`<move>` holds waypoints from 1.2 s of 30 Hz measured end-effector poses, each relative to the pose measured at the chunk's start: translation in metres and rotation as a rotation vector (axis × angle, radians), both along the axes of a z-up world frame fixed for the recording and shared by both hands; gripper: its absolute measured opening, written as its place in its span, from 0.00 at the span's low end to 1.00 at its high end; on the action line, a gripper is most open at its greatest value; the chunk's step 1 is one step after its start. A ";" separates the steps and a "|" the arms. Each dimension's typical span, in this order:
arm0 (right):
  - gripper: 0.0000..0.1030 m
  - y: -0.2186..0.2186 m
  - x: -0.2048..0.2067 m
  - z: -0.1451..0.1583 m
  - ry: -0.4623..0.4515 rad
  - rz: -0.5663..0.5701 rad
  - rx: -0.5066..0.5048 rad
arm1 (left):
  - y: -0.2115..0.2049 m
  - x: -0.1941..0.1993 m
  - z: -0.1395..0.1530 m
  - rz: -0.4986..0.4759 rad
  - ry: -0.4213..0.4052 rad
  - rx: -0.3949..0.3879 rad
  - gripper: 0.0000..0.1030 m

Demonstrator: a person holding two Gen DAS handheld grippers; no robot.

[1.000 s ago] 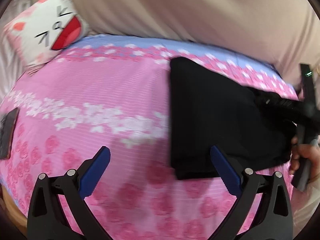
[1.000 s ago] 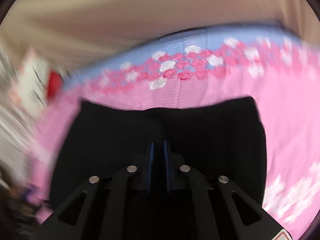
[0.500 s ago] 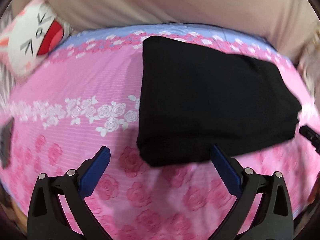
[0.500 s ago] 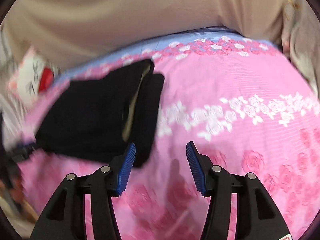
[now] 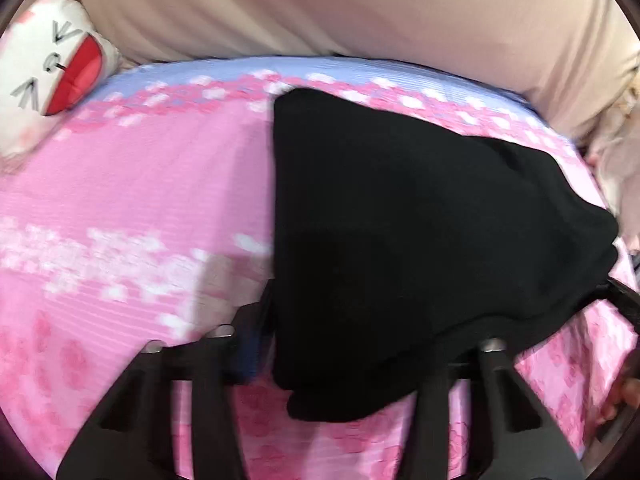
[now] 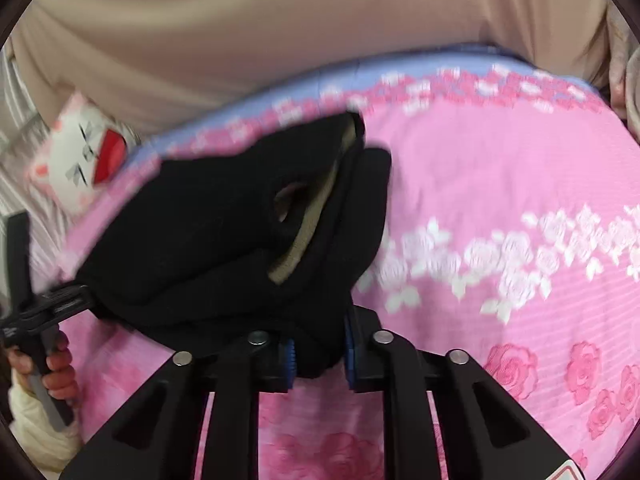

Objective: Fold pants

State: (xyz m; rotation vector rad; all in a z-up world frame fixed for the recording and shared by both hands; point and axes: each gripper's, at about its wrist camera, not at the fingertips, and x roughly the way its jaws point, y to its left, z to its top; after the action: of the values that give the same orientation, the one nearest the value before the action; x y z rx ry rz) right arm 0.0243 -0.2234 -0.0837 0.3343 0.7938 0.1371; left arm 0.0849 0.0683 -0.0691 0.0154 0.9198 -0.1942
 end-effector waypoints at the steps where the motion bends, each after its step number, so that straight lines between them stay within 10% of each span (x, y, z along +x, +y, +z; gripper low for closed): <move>1: 0.11 -0.005 -0.008 0.011 -0.024 -0.011 0.046 | 0.000 -0.003 0.006 -0.011 -0.012 -0.003 0.23; 3: 0.11 -0.012 -0.021 0.022 -0.044 -0.025 0.098 | 0.003 -0.020 0.023 -0.005 -0.056 0.042 0.10; 7: 0.11 -0.033 -0.061 0.022 -0.020 -0.084 0.101 | 0.008 -0.056 0.024 -0.080 -0.009 -0.011 0.11; 11: 0.11 -0.047 -0.071 -0.037 0.133 -0.115 0.148 | -0.016 -0.075 -0.016 -0.092 0.024 0.124 0.12; 14: 0.16 -0.047 -0.081 -0.024 0.084 -0.118 0.148 | -0.013 -0.080 -0.006 -0.086 -0.003 0.116 0.17; 18: 0.28 -0.040 -0.090 -0.006 0.113 -0.033 -0.019 | 0.005 -0.089 0.006 -0.121 0.006 0.128 0.62; 23: 0.29 -0.046 -0.110 0.054 -0.087 -0.023 0.023 | 0.022 -0.117 0.054 -0.144 -0.094 0.017 0.89; 30: 0.29 0.006 -0.002 0.085 -0.168 0.145 -0.002 | -0.043 -0.074 0.067 -0.154 -0.157 -0.028 0.95; 34: 0.18 0.006 0.072 0.025 0.023 0.099 -0.092 | -0.062 -0.038 0.005 -0.066 -0.013 0.116 0.96; 36: 0.16 -0.021 0.090 -0.008 0.083 0.037 0.016 | -0.046 -0.027 -0.016 -0.041 0.064 0.017 0.96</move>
State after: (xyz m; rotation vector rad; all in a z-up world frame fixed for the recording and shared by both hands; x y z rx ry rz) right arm 0.1146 -0.2445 -0.0921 0.3420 0.8812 0.1648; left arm 0.0578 0.0226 -0.0852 0.0440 0.9857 -0.2263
